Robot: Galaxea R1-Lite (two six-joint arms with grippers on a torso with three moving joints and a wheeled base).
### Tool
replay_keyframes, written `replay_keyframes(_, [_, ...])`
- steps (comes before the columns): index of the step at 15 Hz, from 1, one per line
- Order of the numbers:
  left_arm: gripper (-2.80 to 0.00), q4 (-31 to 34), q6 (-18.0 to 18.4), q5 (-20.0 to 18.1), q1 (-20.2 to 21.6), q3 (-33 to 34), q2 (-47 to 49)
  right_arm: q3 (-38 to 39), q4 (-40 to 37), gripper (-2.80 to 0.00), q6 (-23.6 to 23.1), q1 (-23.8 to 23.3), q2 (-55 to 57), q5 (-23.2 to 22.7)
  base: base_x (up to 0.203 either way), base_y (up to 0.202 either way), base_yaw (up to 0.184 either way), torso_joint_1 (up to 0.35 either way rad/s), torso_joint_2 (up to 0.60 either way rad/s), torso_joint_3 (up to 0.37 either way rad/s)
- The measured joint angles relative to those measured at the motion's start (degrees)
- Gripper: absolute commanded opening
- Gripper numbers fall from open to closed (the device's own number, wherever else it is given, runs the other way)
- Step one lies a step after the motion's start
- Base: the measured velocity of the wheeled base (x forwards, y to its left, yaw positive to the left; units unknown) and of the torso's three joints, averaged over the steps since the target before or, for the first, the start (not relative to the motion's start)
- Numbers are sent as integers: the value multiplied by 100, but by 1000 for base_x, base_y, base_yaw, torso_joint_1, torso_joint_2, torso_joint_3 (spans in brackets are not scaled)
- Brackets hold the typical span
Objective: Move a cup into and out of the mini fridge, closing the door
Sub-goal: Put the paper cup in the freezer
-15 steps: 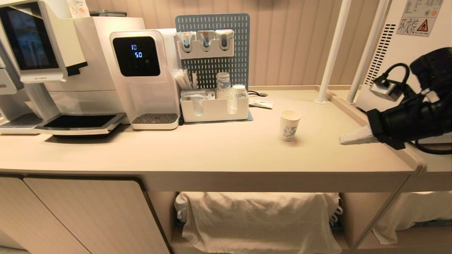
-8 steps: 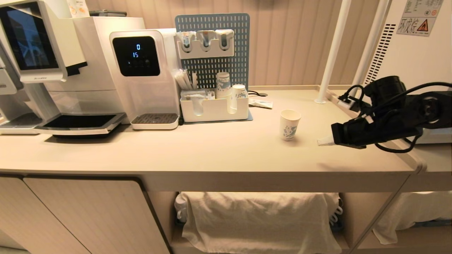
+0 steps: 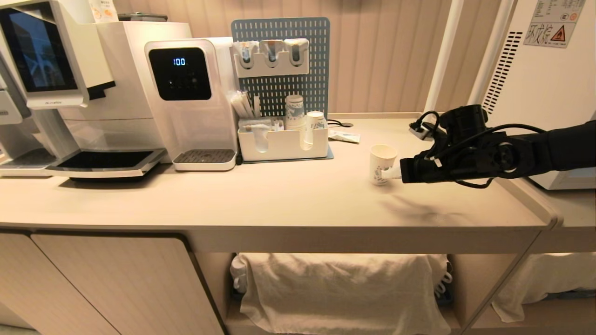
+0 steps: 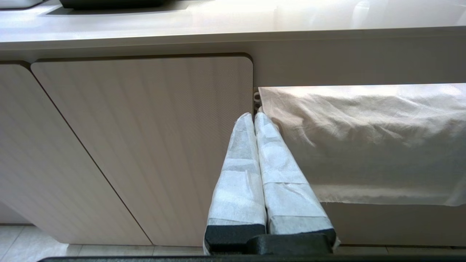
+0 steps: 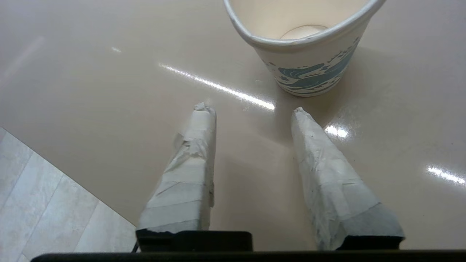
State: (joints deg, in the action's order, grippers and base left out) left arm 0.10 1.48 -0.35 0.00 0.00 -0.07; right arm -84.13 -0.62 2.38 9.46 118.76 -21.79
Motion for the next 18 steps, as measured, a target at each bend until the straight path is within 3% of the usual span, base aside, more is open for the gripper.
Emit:
replay_keyframes(8, [-280, -2, -2, 2, 0, 0, 0, 491, 22, 0, -629, -189, -150, 150, 0, 0, 0, 0, 0, 0])
replay_keyframes(18, [-280, -2, -2, 0, 0, 0, 0, 450, 1566, 0, -645, -134, 418, 178, 0, 0, 0, 0, 0, 0])
